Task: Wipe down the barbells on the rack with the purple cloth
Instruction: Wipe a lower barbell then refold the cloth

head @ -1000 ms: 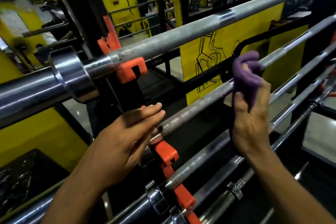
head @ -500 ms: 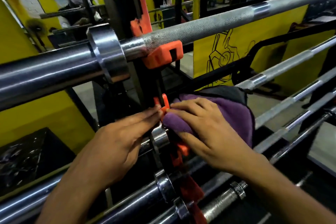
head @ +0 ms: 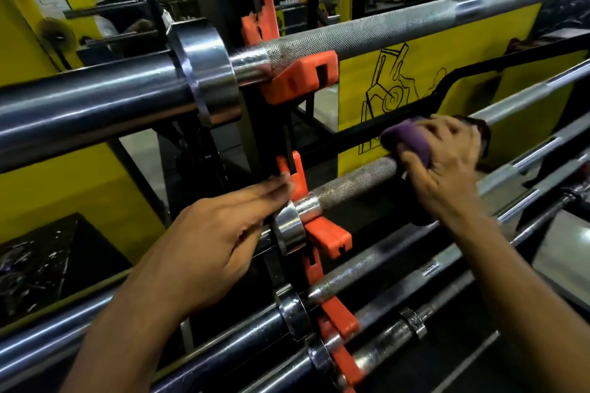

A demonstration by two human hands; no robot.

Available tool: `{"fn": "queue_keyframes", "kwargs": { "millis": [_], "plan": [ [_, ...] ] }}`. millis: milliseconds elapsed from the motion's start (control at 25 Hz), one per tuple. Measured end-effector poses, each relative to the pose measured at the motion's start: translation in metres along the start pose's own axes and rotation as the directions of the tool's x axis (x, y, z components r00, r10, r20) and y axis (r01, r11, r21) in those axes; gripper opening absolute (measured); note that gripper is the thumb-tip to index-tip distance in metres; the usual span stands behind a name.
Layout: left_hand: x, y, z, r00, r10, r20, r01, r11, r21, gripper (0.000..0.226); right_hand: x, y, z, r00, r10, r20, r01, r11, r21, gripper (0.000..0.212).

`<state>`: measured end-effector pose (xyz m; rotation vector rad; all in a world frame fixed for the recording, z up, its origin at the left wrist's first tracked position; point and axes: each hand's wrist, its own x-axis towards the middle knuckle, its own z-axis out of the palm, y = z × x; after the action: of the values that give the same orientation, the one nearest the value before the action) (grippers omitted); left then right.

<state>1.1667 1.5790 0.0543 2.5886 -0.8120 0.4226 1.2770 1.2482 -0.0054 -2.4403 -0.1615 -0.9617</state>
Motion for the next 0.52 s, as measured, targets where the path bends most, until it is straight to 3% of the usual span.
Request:
{"fn": "queue_keyframes", "kwargs": {
  "millis": [80,200,280,360,520],
  "plan": [
    [0.0,0.001,-0.001,1.0,-0.011,0.005,0.011,1.0,-0.002,0.054,-0.018,-0.036,0.009,0.999,-0.034,0.033,0.034,0.999,0.007,0.051],
    [0.002,0.0,-0.002,1.0,0.002,0.014,-0.002,1.0,0.008,0.052,-0.049,-0.083,0.009,0.971,-0.219,0.096,0.197,0.959,0.204,0.044],
    [0.004,0.0,-0.003,0.999,0.017,0.028,-0.017,1.0,-0.001,0.052,-0.057,-0.089,0.005,0.941,-0.326,0.093,0.284,0.907,0.311,0.038],
    [0.004,-0.001,-0.004,0.999,0.015,0.035,-0.016,1.0,0.001,0.052,-0.046,-0.072,0.003,0.923,-0.379,0.069,0.345,0.893,0.287,0.04],
    [0.003,-0.001,-0.004,0.999,0.009,0.034,-0.01,1.0,0.011,0.052,-0.008,0.004,0.002,0.981,-0.196,-0.009,0.194,0.968,0.157,0.049]
  ]
}}
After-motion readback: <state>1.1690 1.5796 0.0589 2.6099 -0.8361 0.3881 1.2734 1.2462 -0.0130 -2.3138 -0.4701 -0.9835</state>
